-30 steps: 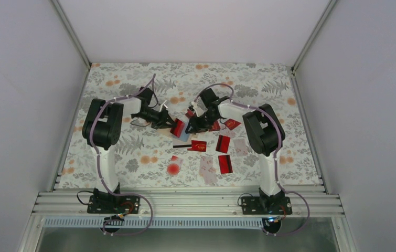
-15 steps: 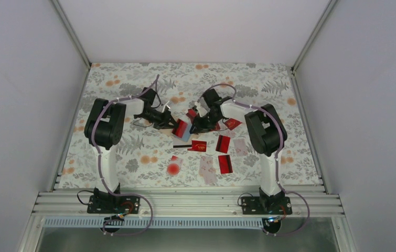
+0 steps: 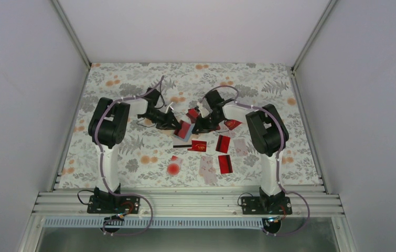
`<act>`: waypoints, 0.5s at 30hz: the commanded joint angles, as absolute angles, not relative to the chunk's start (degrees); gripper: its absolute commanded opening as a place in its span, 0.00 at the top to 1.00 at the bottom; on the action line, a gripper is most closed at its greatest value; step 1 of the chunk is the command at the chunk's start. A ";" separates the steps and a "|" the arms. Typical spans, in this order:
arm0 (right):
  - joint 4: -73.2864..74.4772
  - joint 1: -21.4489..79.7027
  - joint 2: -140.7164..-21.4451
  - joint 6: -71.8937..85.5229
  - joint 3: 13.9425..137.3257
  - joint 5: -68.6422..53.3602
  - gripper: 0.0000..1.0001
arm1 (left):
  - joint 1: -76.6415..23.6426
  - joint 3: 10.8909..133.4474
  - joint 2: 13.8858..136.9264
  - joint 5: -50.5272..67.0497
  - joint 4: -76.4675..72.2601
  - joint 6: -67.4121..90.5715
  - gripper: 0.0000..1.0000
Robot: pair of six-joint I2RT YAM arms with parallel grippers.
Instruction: Put the credit cards into the card holder
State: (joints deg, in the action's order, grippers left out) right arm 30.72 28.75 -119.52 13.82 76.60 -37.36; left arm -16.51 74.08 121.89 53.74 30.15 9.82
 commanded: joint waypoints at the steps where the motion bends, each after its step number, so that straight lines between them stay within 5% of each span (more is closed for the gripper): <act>1: 31.00 29.56 -120.40 13.80 73.46 -35.48 0.96 | -18.34 75.23 123.77 49.45 31.73 8.40 0.87; 15: 30.07 29.55 -120.27 13.87 73.03 -36.12 0.96 | -21.96 78.29 122.42 41.97 36.28 7.76 0.64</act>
State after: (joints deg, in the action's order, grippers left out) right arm 28.80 28.56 -119.07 13.89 75.22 -37.93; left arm -19.33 77.84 121.32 47.92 34.81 9.04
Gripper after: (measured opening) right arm 0.043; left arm 0.351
